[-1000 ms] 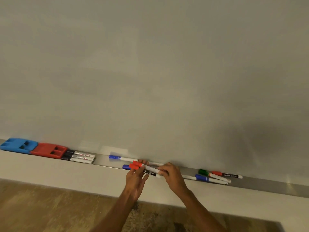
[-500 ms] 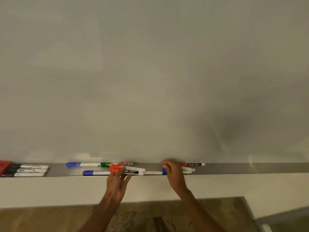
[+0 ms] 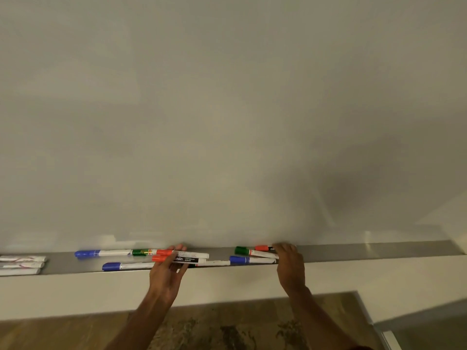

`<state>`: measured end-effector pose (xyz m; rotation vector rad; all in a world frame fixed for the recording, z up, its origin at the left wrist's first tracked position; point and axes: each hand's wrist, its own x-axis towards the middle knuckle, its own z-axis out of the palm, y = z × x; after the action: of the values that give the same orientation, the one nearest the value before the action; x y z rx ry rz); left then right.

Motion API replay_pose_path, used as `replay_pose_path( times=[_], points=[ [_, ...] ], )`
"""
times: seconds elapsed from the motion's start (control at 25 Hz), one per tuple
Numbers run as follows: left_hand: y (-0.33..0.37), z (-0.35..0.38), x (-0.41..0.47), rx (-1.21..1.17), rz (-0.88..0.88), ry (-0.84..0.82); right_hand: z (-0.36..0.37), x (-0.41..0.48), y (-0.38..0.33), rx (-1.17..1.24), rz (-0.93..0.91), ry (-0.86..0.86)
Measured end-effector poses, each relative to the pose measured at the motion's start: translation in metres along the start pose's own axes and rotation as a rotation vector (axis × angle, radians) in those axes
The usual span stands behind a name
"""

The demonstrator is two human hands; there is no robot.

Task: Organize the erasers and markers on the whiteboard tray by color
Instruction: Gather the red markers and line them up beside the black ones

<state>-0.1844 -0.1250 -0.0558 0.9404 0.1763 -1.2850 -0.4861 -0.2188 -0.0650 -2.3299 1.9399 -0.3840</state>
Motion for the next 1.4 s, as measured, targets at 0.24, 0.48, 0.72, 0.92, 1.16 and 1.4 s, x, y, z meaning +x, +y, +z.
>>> replay_pose_path(
  times=[0.24, 0.48, 0.72, 0.92, 1.16, 1.4],
  points=[
    [0.000, 0.001, -0.005, 0.028, 0.005, -0.018, -0.003, 0.004, 0.004, -0.017, -0.013, -0.042],
    [0.004, -0.008, -0.004, 0.041, -0.006, -0.018, -0.004, 0.006, 0.001, -0.045, 0.014, -0.007],
    [-0.002, -0.004, -0.012, 0.123, -0.063, -0.054, -0.018, -0.011, -0.066, 0.167, -0.186, -0.012],
    [0.000, -0.005, -0.022, 0.155, -0.079, -0.074, -0.018, -0.021, -0.162, 0.485, -0.241, -0.186],
    [0.031, -0.018, -0.027, 0.132, -0.006, -0.067, -0.004, -0.023, -0.225, 0.594, -0.263, -0.273],
    [0.064, -0.039, -0.029, 0.105, 0.055, -0.047, 0.005, -0.025, -0.267, 0.569, -0.331, -0.279]
  ],
)
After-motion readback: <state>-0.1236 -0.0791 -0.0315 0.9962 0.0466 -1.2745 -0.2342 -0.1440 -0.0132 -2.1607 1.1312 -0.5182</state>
